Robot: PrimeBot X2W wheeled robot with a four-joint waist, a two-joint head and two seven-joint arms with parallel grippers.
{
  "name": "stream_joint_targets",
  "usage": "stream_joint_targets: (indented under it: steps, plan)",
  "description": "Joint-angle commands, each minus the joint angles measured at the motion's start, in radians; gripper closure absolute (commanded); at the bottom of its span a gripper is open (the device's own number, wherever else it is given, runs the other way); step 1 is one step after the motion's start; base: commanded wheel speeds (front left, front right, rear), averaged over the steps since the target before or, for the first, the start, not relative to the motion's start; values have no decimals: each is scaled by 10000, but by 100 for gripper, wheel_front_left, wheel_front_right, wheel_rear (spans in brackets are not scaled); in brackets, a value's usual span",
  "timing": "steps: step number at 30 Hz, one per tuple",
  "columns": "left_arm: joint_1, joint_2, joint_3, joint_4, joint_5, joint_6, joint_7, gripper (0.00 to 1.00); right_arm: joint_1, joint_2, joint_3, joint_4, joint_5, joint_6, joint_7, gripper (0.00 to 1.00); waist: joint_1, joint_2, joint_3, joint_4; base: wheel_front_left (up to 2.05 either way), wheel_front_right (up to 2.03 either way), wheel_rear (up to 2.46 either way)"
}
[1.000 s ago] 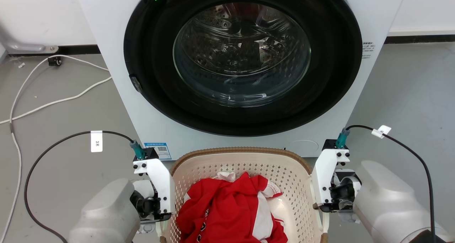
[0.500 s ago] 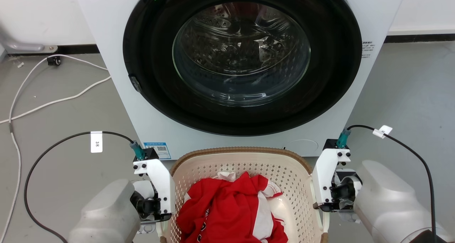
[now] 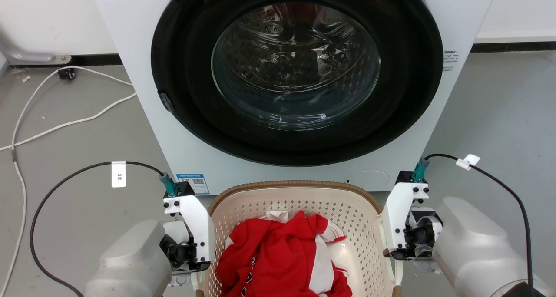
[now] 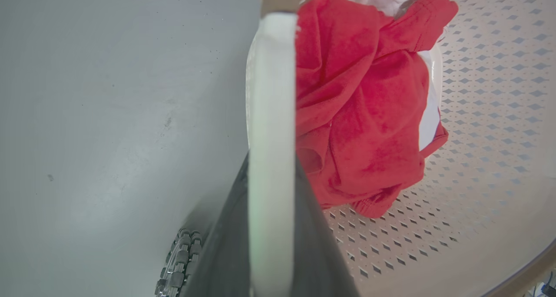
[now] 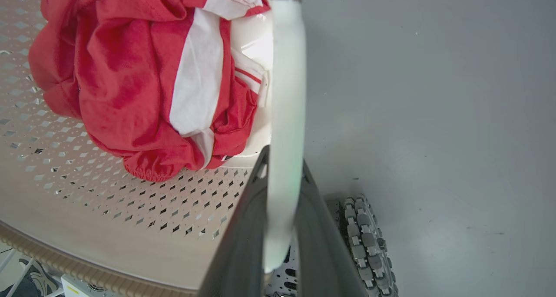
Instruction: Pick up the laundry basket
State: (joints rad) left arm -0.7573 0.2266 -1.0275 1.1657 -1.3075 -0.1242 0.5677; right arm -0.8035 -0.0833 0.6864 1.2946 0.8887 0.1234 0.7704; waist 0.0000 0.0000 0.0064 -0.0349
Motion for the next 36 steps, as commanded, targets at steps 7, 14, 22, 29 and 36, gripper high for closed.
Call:
stream_joint_targets:
  steps: [7,14,22,29,36]
  plan:
    - [20,-249,-63,-151,-168,-118,-77,100,98,308,-142,-97,-3,134,31,100,0,0,14,17,0,0,0]
    - [-35,-236,-146,-196,-220,-120,-118,100,58,325,-232,-97,-41,134,44,100,0,0,7,20,0,0,0]
    - [-12,-217,-217,-213,-289,-120,-154,100,87,356,-313,-97,-117,134,109,100,0,0,-17,-5,0,0,0]
    - [-9,-263,-272,-178,-349,-120,-169,100,143,342,-410,-98,-188,134,109,100,0,0,-49,14,0,0,0]
    - [-28,-252,-326,-180,-413,-120,-211,100,153,353,-488,-98,-239,135,156,100,0,0,-44,21,0,0,0]
